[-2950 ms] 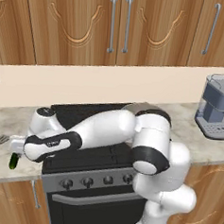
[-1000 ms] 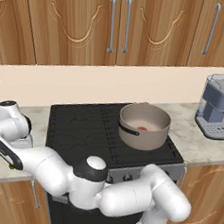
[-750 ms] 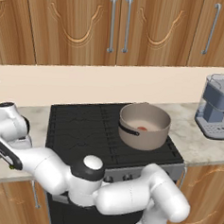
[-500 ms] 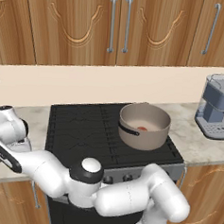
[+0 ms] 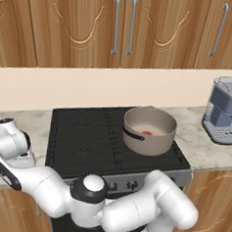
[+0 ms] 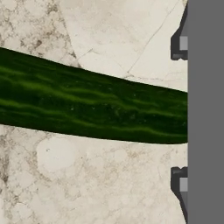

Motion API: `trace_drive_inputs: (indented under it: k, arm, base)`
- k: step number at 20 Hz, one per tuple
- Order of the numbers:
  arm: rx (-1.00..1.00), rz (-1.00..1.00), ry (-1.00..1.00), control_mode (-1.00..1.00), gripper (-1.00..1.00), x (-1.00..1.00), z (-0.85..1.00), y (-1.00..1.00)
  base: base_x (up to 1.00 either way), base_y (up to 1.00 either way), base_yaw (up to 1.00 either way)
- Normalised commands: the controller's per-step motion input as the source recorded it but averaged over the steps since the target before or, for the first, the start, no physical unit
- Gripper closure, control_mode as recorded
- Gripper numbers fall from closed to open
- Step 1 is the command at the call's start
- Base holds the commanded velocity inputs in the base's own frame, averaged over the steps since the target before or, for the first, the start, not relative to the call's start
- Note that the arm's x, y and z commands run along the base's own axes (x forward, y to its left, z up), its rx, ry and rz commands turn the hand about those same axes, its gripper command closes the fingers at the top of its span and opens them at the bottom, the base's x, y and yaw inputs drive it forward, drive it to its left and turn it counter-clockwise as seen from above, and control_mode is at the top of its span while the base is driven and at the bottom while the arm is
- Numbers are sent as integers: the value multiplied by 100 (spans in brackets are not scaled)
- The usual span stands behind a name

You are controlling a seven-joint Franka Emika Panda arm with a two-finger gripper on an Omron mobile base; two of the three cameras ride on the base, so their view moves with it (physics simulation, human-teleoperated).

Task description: Put the cucumber and onion in the pot. Retrieve the spatula and lightly stir the vegetables in the pot.

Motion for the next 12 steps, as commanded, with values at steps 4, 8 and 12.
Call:
trace_drive_inputs:
  k: [4,8,12]
  arm:
    - [5,0,-2,-100,-100,-3,-30,-11]
    - [3,0,0,-100,-100,1,-10,6]
    - [0,0,0,-100,-100,9,-13,15]
  base:
    - [0,0,0]
    - [0,0,0]
    - [0,0,0]
